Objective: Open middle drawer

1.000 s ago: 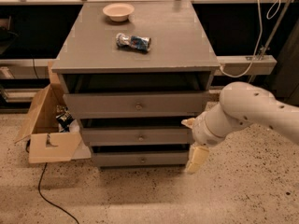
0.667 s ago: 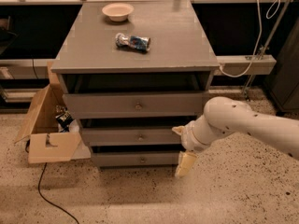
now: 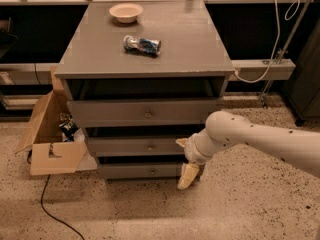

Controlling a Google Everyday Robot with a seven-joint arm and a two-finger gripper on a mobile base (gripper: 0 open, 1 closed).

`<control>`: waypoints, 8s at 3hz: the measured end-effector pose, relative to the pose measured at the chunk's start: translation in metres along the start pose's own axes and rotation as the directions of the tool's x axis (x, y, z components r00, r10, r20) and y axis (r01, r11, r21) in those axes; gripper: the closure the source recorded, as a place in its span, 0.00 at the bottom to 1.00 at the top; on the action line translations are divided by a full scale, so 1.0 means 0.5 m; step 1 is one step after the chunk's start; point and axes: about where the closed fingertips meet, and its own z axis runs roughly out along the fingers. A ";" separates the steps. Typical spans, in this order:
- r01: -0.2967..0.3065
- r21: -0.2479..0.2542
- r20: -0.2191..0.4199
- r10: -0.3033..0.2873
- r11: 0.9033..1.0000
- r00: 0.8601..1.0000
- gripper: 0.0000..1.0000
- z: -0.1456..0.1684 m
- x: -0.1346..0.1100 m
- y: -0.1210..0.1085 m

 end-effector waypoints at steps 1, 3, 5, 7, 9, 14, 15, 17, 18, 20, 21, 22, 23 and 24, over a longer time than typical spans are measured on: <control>0.018 0.003 -0.042 -0.018 1.000 0.999 0.00 0.027 0.009 -0.022; 0.087 0.098 -0.198 -0.067 0.991 0.978 0.00 0.114 0.088 -0.170; 0.101 0.166 -0.255 -0.057 0.981 0.965 0.00 0.156 0.155 -0.272; 0.048 0.194 -0.259 0.004 0.980 0.966 0.00 0.207 0.219 -0.311; 0.058 0.196 -0.242 -0.009 0.979 0.970 0.42 0.231 0.222 -0.291; 0.133 0.201 -0.257 -0.079 0.971 0.963 0.60 0.186 0.162 -0.231; 0.140 0.192 -0.237 -0.093 0.971 0.967 0.36 0.189 0.164 -0.236; 0.140 0.188 -0.229 -0.096 0.972 0.969 0.00 0.186 0.163 -0.237; 0.140 0.188 -0.229 -0.096 0.972 0.969 0.00 0.186 0.163 -0.237; 0.116 0.080 -0.316 -0.085 0.990 0.945 0.01 0.232 0.196 -0.228; 0.102 0.048 -0.355 -0.078 0.994 0.931 0.16 0.235 0.197 -0.204; 0.054 -0.010 -0.397 -0.054 0.998 0.916 0.47 0.222 0.193 -0.117; 0.023 -0.042 -0.414 -0.038 0.999 0.910 0.70 0.211 0.194 -0.062; -0.033 -0.046 -0.387 0.012 0.998 0.922 0.98 0.186 0.198 0.010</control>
Offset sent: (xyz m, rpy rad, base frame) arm 0.1120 -0.0189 -0.0786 -0.2808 -0.1232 0.0064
